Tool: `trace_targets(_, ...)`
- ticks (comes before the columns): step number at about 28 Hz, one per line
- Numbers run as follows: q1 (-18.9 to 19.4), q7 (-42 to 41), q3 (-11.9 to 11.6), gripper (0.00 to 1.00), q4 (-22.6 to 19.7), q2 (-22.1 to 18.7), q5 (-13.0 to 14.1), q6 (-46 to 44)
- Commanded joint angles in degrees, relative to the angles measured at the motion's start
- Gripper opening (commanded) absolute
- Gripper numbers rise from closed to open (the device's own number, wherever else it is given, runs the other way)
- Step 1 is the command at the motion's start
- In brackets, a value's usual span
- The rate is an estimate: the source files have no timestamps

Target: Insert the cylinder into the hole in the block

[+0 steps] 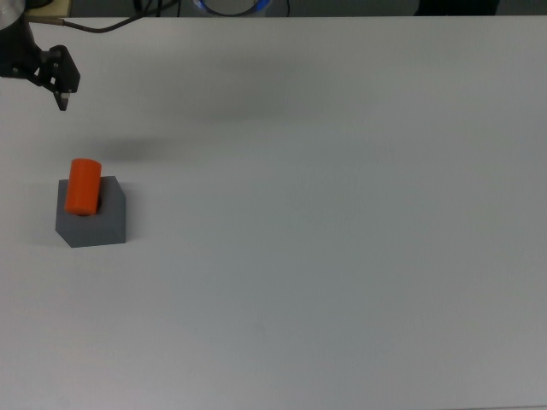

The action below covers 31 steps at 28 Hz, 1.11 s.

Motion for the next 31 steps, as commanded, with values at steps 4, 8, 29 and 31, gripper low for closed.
trace_targets(4, -0.1, -1.7, -0.2, 1.00, 0.2, -0.6, 1.3, -0.9)
trace_targets(8, -0.1, -1.7, -0.2, 1.00, 0.2, -0.6, 1.3, -0.8)
trace_targets(29, -0.9, -1.7, -0.4, 1.00, 0.2, -1.0, 1.3, -1.1)
trace_targets(31, -0.9, -1.7, -0.4, 1.00, 0.2, -1.1, 1.3, -1.1)
